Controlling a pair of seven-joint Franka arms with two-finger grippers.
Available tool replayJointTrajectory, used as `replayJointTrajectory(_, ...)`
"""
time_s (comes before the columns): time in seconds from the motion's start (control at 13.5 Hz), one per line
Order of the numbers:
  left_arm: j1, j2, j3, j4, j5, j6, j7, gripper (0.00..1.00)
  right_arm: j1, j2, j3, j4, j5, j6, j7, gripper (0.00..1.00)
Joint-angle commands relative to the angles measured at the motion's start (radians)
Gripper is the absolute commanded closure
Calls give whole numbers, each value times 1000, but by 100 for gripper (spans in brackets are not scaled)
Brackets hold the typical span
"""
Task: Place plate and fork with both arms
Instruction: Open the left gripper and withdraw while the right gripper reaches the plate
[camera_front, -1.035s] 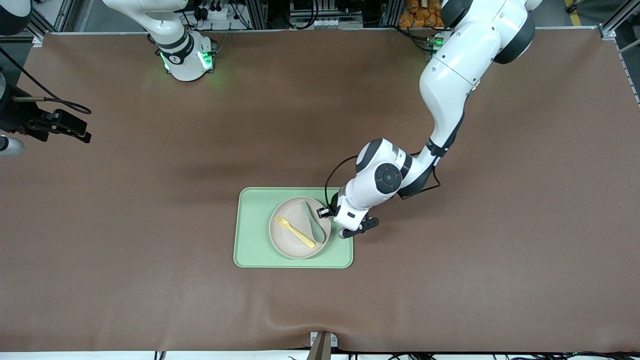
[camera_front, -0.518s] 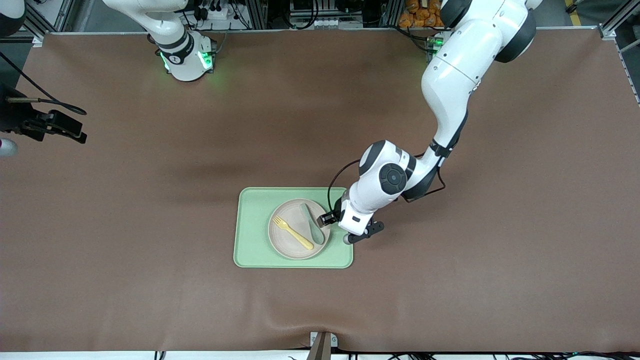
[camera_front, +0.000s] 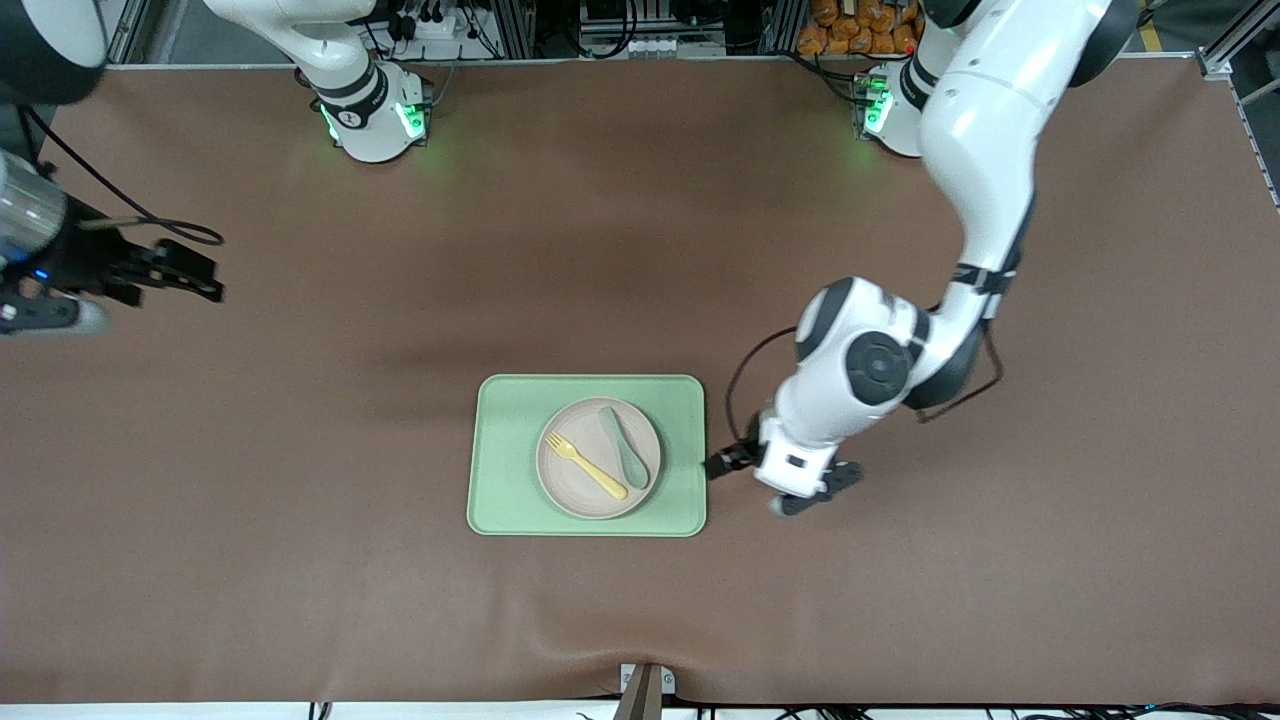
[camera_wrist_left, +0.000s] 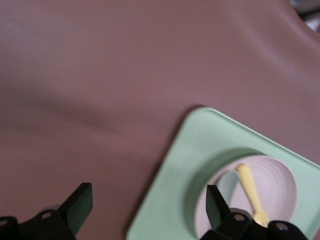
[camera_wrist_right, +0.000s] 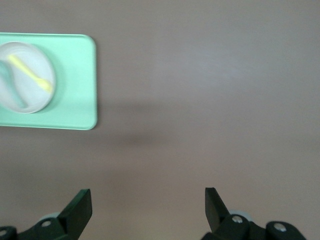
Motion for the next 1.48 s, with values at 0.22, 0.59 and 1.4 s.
replayJointTrajectory(0.22,174,-114,-5,-30,147,-301,78,0,159,250,-5,177,55,97,-66,0)
replayJointTrajectory(0.59,337,-137,-4,-31,151,-583,382,0,263,438,-7,250,49,362,-129,0)
replayJointTrajectory(1.4,371,-156,-17,-297,221,-775,497,0,450,837,-10,435,-61,674,-135,9)
